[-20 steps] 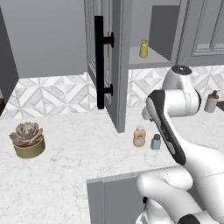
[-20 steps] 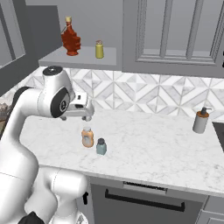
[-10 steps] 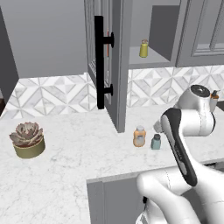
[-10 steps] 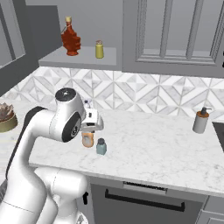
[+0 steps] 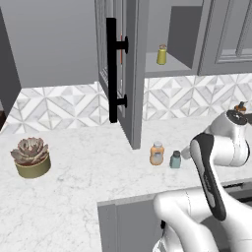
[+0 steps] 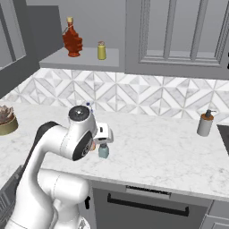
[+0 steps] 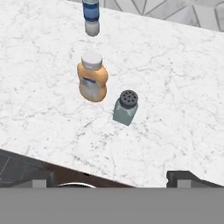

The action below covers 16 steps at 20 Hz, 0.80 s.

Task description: Put the shaker and condiment bottle from the counter next to their counterparts in the cabinet.

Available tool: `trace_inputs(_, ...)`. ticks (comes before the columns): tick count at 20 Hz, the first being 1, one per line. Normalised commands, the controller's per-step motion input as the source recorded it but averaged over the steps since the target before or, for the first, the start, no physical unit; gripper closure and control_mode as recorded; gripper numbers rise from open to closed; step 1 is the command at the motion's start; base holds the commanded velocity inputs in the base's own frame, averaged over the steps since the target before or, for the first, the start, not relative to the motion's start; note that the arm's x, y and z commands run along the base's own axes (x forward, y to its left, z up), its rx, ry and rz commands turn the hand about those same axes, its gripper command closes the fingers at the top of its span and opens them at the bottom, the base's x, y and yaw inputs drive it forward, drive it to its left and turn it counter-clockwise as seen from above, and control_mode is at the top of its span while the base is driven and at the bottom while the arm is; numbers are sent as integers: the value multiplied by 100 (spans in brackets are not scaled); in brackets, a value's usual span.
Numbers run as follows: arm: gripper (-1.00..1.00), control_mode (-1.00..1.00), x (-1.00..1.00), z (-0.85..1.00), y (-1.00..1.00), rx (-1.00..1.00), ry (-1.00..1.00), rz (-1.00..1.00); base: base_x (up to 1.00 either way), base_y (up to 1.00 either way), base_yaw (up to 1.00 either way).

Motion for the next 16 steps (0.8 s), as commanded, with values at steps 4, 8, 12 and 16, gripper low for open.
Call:
trace_inputs(4,-100,-100,-4,-23,-22,1,-2,1,0,0,0)
trace_inputs(8,-100,-100,0,-19,-54,2,-16,20,0,0,0)
trace_inputs(12,-100,-100,0,-14,-42,2,-11,32,0,0,0)
trace_inputs(16,-100,-100,0,-16,-5,0,-6,32,0,0,0)
